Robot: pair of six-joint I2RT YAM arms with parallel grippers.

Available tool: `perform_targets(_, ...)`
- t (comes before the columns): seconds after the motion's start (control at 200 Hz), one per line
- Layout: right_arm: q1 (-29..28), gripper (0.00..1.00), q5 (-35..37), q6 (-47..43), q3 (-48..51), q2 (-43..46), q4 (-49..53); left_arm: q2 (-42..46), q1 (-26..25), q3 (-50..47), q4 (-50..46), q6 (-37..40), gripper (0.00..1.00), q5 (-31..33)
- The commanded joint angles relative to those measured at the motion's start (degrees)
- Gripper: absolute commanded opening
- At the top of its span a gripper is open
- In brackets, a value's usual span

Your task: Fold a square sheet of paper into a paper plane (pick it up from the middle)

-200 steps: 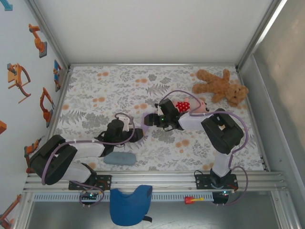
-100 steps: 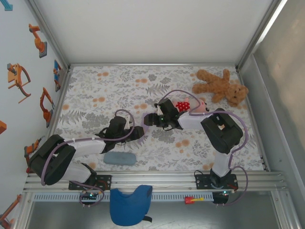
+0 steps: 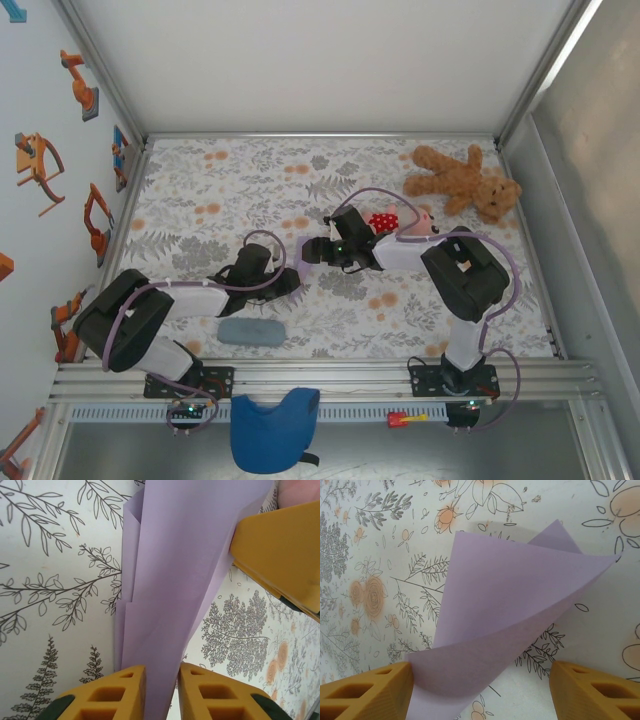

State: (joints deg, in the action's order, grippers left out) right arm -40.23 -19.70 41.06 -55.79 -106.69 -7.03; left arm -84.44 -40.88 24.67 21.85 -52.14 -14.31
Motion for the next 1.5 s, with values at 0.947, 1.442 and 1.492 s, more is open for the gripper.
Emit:
perform_targets(0.947,-0.4,0.72,-1.5,-6.0,5.6,5.5,-7.2,1.7,2.4,-4.3,8.4,-1.0,0.14,-5.5)
perform_targets(1.442,0.0,0.69,-3.2,-6.1,2.8,3.2,-5.2,-1.0,4.8,-6.9,15.3,-3.3,0.09,-8.7)
perform_targets(1.492,0.0,0.69,-3.3,-6.3,2.0,2.7,-4.5,-1.4,4.9,-7.2,16.1,-3.7,0.09,-8.7)
